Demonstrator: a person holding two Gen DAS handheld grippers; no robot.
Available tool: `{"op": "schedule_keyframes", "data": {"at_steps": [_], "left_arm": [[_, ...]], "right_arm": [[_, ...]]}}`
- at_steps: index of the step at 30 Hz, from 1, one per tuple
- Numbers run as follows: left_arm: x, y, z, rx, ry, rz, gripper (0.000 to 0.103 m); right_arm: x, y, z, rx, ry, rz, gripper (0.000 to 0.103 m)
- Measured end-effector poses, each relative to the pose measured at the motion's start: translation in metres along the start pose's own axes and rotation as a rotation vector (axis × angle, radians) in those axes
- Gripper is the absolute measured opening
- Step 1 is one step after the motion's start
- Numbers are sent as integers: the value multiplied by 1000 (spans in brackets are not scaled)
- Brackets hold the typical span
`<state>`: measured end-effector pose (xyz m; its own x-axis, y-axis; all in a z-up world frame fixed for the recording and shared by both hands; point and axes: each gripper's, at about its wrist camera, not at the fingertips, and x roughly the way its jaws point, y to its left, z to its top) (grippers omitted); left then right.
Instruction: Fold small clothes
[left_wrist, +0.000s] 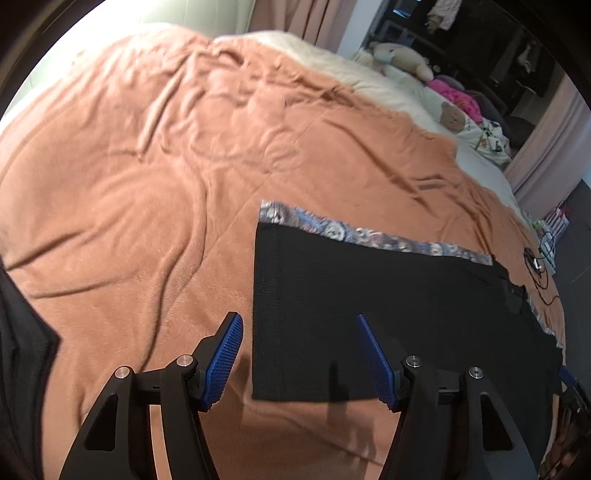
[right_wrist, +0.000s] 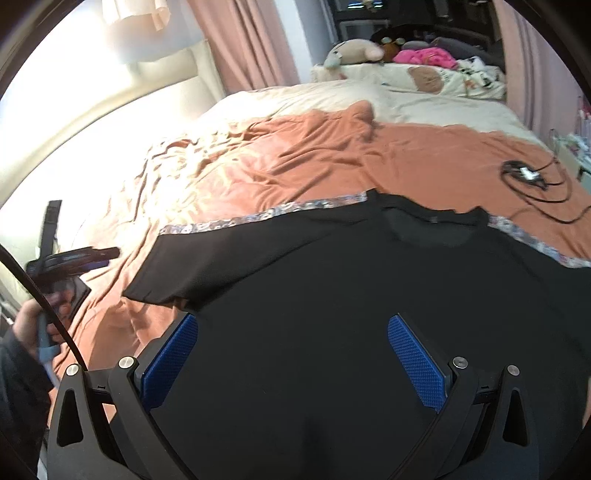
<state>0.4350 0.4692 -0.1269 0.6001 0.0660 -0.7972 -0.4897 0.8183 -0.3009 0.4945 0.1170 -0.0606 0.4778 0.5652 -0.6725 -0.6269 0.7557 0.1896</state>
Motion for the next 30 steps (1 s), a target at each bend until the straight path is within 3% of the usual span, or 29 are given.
{"op": "schedule_keyframes", "data": {"at_steps": [3,5,8,12,14,16,18,20,24,30], "left_arm": [[21,6,2,-7,40,0,53],[32,8,3,-12,61,-7,53],[45,9,4,-4,84,29,53],[62,11,5,9,114,65,53],[65,12,7,9,105,69,53],[67,10,9,12,108,81,41],[66,11,12,1,114,82,9],[60,9,18,-20,111,34,8],[38,-10,29,29,64,7,7],[-1,-36,52,68,-2,-52,7]], "right_arm": [[18,-4,4,2,10,22,98],[33,-4,7,-4,23,30,81],[54,-5,10,20,65,40,70],[71,-1,18,33,83,56,67],[78,0,21,41,91,60,60],[84,1,22,46,98,63,55],[89,3,23,51,114,60,47],[98,5,26,62,129,69,37],[117,6,30,104,155,106,29],[154,12,36,140,190,153,27]]}}
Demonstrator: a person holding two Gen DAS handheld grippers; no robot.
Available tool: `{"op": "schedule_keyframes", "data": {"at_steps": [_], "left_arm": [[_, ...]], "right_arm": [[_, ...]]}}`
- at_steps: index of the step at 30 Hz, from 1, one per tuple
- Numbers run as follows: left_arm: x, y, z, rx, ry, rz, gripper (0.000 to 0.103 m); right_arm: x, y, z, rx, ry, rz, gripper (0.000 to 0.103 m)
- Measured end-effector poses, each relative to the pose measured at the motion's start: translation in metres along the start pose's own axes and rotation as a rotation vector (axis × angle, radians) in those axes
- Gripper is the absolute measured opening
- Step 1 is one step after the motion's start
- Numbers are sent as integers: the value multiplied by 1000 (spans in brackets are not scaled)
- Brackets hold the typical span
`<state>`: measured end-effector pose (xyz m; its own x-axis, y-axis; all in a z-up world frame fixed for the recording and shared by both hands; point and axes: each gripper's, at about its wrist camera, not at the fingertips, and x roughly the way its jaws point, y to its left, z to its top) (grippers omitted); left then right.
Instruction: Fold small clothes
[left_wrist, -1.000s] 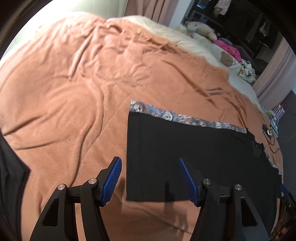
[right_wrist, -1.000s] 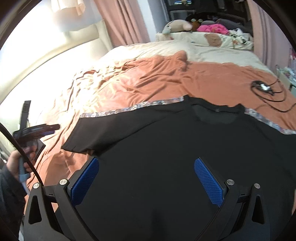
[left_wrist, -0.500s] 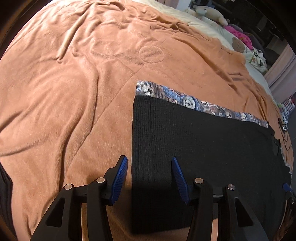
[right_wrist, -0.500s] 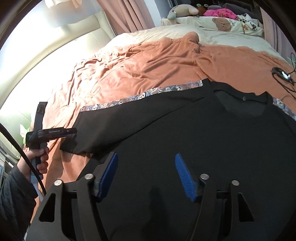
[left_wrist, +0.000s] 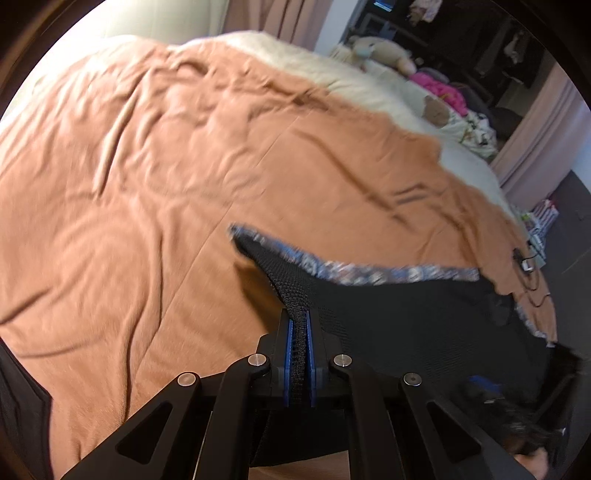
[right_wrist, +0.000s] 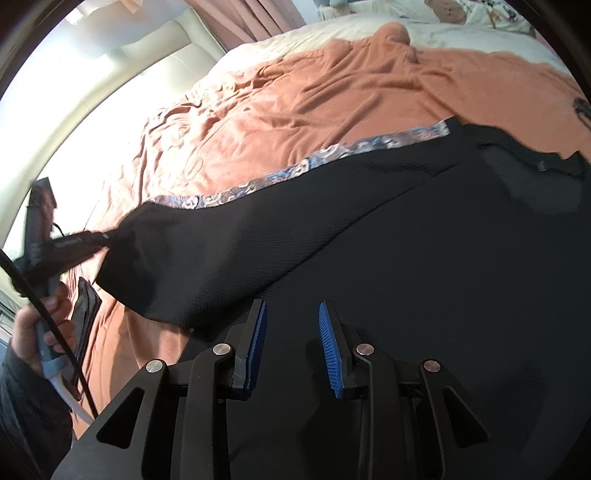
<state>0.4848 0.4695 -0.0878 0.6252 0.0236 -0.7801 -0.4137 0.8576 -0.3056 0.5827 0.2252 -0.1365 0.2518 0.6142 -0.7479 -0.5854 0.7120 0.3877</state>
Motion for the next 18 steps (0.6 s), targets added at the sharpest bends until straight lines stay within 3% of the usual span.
{"op": "schedule_keyframes", "data": {"at_steps": [9,13,15,17,18], "left_arm": [[-26,-52,26,56,-44,-60,6],[-33,-73,30,76,-50,-103,6],[-36,-84,30,94,-50,-113,6],[-38,-98,28,111,-49,-127,6],[-39,-103,28,115,-49,-134,6]], "right_arm": [[65,6,21,63,73,87,27],[67,2,28,75,75,74,28],[56,-1,29,78,61,93,42],[43,-5,27,67,32,81,69],[34,-9,26,66,10,70,70]]}}
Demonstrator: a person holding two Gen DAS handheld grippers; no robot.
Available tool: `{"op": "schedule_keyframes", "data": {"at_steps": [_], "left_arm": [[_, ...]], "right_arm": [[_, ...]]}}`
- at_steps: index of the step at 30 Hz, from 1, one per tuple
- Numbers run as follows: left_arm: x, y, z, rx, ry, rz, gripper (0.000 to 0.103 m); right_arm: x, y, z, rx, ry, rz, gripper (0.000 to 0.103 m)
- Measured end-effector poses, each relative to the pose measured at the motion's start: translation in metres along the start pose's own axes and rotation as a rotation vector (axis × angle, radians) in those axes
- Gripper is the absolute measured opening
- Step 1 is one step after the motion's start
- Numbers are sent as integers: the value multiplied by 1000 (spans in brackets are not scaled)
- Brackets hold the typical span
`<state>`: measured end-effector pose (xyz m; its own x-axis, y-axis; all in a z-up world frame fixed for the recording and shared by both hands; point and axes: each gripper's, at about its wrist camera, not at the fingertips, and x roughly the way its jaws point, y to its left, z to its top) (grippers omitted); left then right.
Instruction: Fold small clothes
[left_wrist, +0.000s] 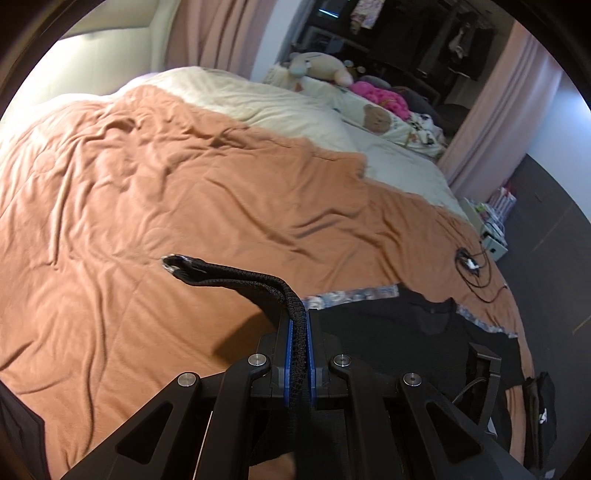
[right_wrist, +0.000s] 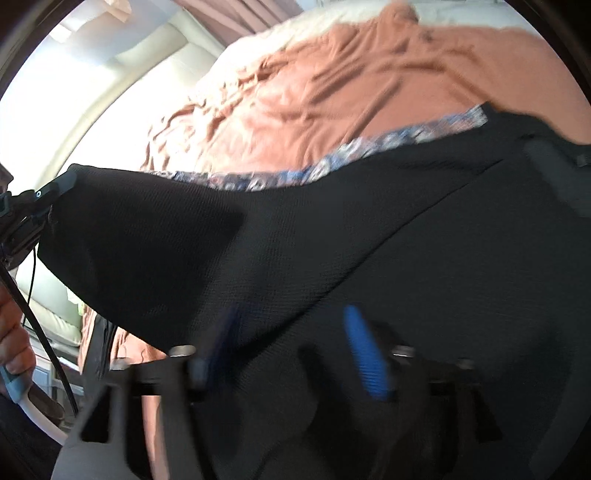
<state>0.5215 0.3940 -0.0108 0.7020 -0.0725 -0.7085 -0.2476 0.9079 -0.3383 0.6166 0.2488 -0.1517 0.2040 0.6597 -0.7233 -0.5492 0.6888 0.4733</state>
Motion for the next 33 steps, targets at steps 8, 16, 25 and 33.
{"op": "schedule_keyframes", "data": {"at_steps": [8,16,25,33], "left_arm": [[3,-60,-12,73,16,-72,6],[17,-114,-41,164,70,-171,6],[7,-144,-54,189,77,-231,54],[12,-106,-63,153,107,-76,54]], "right_arm": [[-49,-34,-13,24,-32,-46,71],[-97,-57,-30,41,-66,-97,71],[-144,-69,-41,49,-85,-124,71],[-139,-56,-46,-11,-63,-148,74]]}}
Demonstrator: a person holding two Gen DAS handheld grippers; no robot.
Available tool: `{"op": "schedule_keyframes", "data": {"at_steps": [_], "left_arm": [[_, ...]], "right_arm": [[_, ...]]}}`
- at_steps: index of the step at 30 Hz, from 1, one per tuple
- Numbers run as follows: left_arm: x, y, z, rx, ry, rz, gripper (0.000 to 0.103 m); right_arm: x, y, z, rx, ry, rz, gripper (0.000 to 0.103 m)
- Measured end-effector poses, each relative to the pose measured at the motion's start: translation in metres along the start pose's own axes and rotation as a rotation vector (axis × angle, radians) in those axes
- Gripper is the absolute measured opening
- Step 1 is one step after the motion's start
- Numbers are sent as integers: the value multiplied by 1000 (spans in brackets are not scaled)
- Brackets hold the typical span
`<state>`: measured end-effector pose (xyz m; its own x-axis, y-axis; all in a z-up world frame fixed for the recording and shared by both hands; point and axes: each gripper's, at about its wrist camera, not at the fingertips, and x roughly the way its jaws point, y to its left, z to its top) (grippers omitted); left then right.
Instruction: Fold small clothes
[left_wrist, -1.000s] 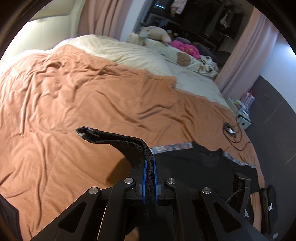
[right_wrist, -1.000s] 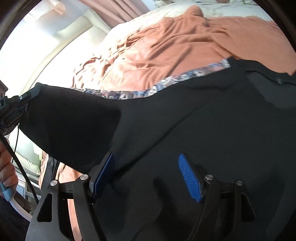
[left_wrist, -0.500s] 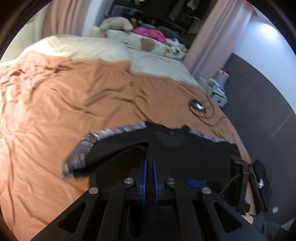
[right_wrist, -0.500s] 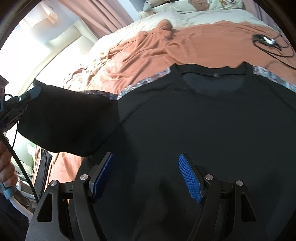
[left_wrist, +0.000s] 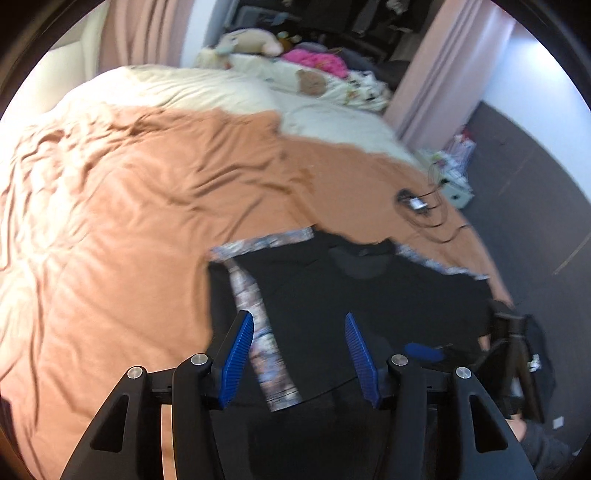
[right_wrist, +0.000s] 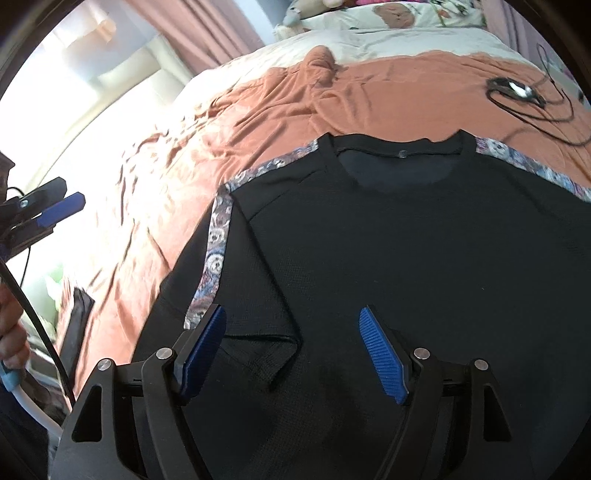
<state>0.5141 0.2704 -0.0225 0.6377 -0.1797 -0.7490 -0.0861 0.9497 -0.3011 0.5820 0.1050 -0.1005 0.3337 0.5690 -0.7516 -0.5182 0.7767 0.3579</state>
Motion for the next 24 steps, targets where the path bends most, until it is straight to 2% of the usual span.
{"op": "schedule_keyframes", "data": {"at_steps": [2,4,9,16,24], "left_arm": [[7,13,-8,-16,29,31,53],[14,25,-17,-26,55,56,47],[26,51,-38,-60,103,80,39],[30,81,-61,-97,134,88,38],[24,104,-82,-140,148,115,38]], "right_arm": [[3,9,-3,-42,12,-3,74],[10,23,-5,-103,27,-6,74],[27,63,-14,-278,39,-31,74],[53,93,-16,-382,62,-35,74],[103,119,-18,-456,139,-63,74]]}}
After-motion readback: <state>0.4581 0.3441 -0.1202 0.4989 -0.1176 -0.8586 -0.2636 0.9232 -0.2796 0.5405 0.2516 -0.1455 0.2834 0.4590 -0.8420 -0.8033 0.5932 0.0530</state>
